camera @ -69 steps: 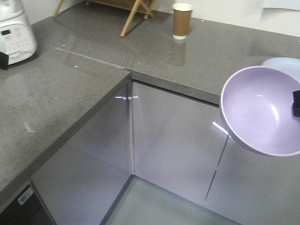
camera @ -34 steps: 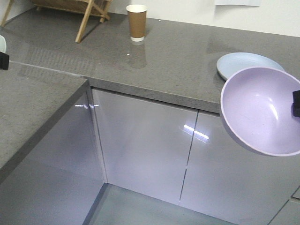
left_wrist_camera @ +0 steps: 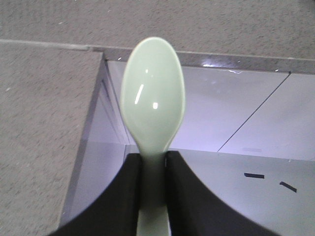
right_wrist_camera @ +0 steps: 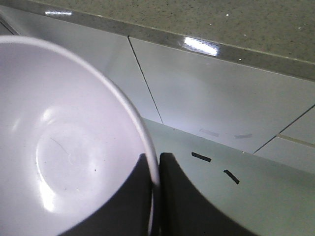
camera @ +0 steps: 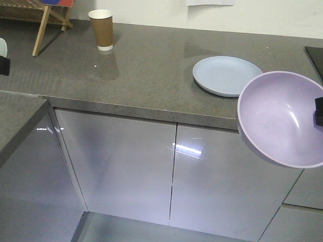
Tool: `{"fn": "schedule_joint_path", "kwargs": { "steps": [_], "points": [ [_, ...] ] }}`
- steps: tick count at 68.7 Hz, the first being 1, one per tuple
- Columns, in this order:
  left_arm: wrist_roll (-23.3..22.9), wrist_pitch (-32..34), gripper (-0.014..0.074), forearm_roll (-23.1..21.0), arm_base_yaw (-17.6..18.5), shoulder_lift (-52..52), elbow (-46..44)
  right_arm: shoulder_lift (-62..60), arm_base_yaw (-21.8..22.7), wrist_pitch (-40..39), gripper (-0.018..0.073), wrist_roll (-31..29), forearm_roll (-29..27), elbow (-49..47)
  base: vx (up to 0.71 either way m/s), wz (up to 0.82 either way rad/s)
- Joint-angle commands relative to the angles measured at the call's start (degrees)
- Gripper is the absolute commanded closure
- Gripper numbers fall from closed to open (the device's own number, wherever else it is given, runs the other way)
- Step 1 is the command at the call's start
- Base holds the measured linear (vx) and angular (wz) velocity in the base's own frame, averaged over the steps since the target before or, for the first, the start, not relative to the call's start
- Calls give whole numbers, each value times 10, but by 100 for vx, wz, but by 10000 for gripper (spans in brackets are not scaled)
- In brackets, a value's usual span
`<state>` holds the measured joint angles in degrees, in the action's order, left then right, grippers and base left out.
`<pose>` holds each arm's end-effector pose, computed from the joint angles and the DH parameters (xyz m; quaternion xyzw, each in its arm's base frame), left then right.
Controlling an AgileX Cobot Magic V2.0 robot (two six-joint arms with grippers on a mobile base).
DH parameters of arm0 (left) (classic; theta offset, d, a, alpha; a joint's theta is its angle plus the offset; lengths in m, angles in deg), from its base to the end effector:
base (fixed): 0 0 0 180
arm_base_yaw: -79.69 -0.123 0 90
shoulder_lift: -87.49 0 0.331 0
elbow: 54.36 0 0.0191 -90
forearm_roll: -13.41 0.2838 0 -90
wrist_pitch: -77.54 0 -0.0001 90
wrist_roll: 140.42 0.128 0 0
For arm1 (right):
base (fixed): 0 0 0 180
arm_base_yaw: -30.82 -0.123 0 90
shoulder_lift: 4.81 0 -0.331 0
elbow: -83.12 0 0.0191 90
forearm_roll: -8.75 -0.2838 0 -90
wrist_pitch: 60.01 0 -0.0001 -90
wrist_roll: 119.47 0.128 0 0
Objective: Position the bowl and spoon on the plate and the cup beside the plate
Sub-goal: 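Drive the base along the counter toward the light blue plate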
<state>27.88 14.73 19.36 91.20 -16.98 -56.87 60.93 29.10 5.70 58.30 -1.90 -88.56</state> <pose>0.2690 -0.0427 0.4534 0.0031 0.9254 -0.0249 0.3782 0.2129 0.0280 0.4252 -0.0255 0.9346 0.0910 0.3428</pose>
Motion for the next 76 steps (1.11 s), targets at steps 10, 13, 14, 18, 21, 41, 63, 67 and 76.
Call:
{"fn": "schedule_joint_path", "kwargs": {
  "steps": [10,13,14,18,21,41,63,67,76],
  "points": [
    [0,30,603,3,2,-11,-14,-8,3,-27,565,-6,-8,-17,8,-27],
    [0,30,603,3,2,-11,-14,-8,3,-27,565,-6,-8,-17,8,-25],
    [0,30,603,3,2,-11,-14,-8,3,-27,565,-6,-8,-17,8,-25],
    [0,30,603,3,2,-11,-14,-8,3,-27,565,-6,-8,-17,8,-24],
    [0,30,603,3,2,-11,-14,-8,3,-27,565,-6,-8,-17,8,-22],
    [0,30,603,3,2,-11,-14,-8,3,-27,565,-6,-8,-17,8,-19],
    [0,30,603,3,2,-11,-14,-8,3,-27,565,-6,-8,-17,8,-10],
    [0,30,603,3,2,-11,-14,-8,3,-27,565,-6,-8,-17,9,-4],
    [0,30,603,3,2,-11,-14,-8,3,-27,565,-6,-8,-17,9,-2]
  ]
}}
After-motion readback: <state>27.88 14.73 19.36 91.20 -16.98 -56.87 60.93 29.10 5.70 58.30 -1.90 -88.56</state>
